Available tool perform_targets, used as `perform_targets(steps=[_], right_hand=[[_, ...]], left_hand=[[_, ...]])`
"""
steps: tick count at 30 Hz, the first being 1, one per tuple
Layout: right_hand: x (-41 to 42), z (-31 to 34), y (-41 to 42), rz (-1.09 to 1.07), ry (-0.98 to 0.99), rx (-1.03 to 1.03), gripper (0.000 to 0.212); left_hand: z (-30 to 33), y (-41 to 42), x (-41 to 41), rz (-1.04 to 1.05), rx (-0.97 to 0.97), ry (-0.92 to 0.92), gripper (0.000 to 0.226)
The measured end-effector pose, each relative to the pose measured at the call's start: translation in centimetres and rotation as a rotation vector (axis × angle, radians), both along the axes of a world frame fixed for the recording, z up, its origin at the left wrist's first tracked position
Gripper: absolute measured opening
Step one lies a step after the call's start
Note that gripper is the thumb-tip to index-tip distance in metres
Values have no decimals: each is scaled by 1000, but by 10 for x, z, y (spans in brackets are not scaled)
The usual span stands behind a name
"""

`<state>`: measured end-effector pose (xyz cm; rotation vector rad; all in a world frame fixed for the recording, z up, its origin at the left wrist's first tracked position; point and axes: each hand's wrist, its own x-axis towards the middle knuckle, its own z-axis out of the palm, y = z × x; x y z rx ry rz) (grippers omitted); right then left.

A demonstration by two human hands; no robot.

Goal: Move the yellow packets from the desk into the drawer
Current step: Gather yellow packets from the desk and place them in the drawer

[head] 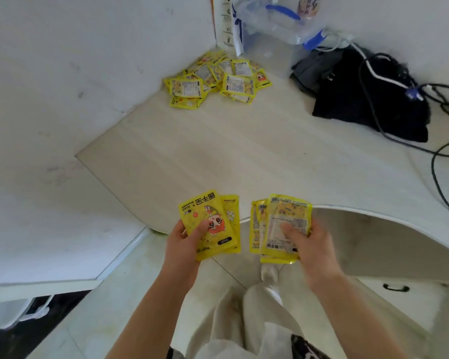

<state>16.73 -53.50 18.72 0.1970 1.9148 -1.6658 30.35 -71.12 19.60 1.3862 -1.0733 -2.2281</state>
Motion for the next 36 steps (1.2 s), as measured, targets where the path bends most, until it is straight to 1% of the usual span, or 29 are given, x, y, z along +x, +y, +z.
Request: perform_targets(steps=[6, 8, 10, 13, 16, 24, 28, 36], right_hand=[[32, 6, 51, -76, 11, 12, 14], [48, 11, 93, -171, 11, 2, 13], [56, 9, 119, -220, 9, -10, 13], [59, 7, 124, -223, -8, -17, 14], [66, 10, 138, -237, -15, -38, 16], [115, 13, 278, -486, -43, -54, 21], [143, 14, 344, -604, -49, -53, 20], [200, 3, 466, -812, -85, -58, 17]], left_hand=[[0, 32, 9, -163, -23, 10, 27], [6, 66, 8, -266, -18, 20, 29], [10, 88, 7, -320, -12, 33, 26], [9, 93, 6, -346, -4, 50, 26], [5, 106, 4, -363, -9, 20, 29], [-1, 234, 8, -573, 3, -33, 31], [-5, 295, 14, -674, 26, -50, 29], [-16, 413, 22, -744, 42, -110, 29]])
